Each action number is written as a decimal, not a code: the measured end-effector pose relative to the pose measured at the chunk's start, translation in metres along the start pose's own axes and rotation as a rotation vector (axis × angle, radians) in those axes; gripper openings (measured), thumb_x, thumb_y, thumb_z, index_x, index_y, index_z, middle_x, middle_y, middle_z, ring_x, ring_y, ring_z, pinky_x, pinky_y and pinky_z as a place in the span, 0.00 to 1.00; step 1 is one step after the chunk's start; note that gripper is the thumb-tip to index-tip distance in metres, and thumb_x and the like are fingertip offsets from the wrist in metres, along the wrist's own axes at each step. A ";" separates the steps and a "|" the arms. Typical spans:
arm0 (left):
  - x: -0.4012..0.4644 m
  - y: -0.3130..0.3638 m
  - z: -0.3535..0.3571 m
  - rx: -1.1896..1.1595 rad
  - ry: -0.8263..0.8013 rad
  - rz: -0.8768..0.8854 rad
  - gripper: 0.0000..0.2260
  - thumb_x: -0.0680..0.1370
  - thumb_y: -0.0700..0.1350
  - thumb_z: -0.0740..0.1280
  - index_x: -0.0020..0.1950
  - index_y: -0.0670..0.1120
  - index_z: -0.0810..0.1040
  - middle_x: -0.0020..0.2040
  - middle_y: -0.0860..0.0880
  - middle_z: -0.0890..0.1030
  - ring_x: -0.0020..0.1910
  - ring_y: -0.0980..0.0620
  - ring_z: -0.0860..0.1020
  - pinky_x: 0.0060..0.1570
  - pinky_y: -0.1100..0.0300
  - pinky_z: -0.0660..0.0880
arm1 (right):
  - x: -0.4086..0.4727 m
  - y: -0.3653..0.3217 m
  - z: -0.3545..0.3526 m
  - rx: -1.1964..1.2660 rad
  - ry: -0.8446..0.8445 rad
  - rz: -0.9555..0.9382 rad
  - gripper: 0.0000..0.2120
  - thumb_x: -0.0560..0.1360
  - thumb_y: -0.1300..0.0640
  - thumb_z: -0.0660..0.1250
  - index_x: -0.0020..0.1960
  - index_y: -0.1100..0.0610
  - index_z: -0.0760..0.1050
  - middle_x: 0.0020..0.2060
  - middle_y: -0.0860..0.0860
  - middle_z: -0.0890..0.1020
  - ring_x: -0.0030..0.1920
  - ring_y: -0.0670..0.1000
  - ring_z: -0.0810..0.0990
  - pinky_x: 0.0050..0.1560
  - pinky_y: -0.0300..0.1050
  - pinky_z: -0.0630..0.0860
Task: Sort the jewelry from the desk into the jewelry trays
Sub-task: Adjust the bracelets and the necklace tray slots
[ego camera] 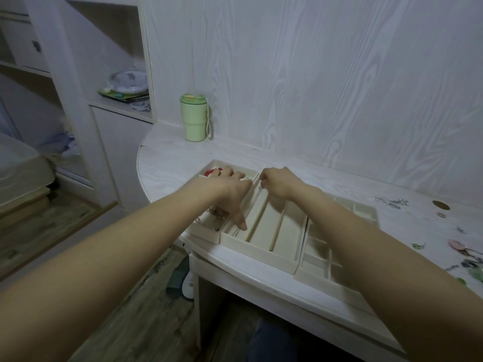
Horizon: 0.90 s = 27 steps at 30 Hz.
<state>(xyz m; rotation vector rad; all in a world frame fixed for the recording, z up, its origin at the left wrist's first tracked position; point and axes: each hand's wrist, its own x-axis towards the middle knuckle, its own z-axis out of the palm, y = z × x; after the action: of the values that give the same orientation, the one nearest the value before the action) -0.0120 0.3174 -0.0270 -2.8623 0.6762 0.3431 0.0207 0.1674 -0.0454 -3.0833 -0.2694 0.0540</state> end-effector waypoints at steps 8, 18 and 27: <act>0.010 -0.002 0.004 0.077 -0.008 0.013 0.51 0.62 0.65 0.74 0.77 0.51 0.51 0.74 0.47 0.59 0.72 0.43 0.55 0.71 0.45 0.57 | 0.012 0.001 0.009 0.035 -0.052 0.038 0.14 0.76 0.65 0.53 0.58 0.61 0.72 0.54 0.58 0.79 0.55 0.59 0.74 0.52 0.44 0.66; 0.005 0.001 -0.001 -0.027 0.059 0.041 0.41 0.68 0.62 0.72 0.75 0.50 0.59 0.72 0.47 0.64 0.70 0.43 0.60 0.69 0.48 0.60 | 0.000 0.000 0.009 0.124 -0.012 0.052 0.18 0.77 0.67 0.53 0.65 0.59 0.68 0.59 0.57 0.76 0.57 0.58 0.73 0.55 0.51 0.73; 0.012 0.032 -0.026 -0.320 0.404 0.037 0.17 0.78 0.44 0.62 0.67 0.48 0.70 0.63 0.49 0.76 0.62 0.48 0.73 0.51 0.56 0.70 | -0.056 0.031 -0.026 0.374 0.163 0.090 0.20 0.77 0.66 0.53 0.65 0.57 0.73 0.67 0.54 0.72 0.63 0.54 0.73 0.58 0.45 0.70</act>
<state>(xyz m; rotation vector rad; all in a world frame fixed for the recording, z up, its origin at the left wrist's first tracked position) -0.0112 0.2780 -0.0092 -3.2669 0.8045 -0.1465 -0.0286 0.1264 -0.0192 -2.7064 -0.0989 -0.1290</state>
